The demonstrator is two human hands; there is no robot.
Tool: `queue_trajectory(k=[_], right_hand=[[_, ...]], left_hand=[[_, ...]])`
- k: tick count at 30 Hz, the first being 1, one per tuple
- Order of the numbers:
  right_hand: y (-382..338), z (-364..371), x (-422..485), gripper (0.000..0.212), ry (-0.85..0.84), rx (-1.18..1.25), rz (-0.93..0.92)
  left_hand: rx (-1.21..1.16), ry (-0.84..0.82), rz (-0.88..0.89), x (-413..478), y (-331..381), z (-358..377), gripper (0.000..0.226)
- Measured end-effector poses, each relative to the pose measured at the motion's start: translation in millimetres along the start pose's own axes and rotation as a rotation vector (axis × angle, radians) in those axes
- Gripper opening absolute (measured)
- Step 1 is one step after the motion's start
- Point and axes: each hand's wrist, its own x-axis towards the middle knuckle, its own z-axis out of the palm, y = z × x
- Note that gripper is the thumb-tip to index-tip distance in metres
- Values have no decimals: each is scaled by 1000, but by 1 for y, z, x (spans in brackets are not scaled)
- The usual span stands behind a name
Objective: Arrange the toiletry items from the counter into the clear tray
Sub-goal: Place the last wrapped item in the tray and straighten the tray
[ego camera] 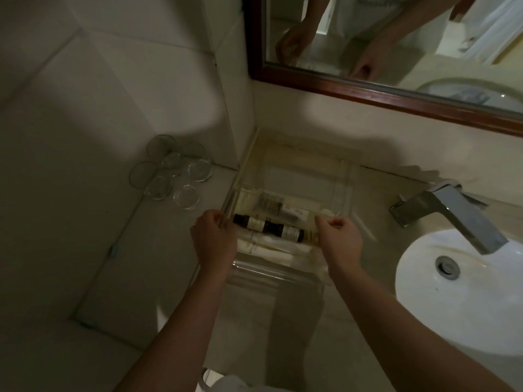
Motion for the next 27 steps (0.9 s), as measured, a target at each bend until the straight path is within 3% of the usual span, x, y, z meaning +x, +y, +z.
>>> queue_trajectory(k=[6, 11, 15, 19, 23, 27], right_hand=[[36, -49, -26, 15, -20, -124, -47], [59, -52, -39, 30, -299, -406, 62], [66, -42, -46, 40, -375, -211, 178], [60, -40, -49, 40, -327, -148, 131], [49, -38, -47, 37, -334, -71, 112], [45, -31, -39, 63, -247, -48, 63]], left_hand=[[-25, -110, -98, -42, -29, -9, 22], [-236, -194, -267, -51, -33, -6, 6], [-360, -227, -359, -49, -24, -6, 22], [-372, -244, -339, -44, -16, -7, 24], [-334, -347, -300, -33, -15, -6, 54], [-314, -309, -240, -28, -11, 4, 63]])
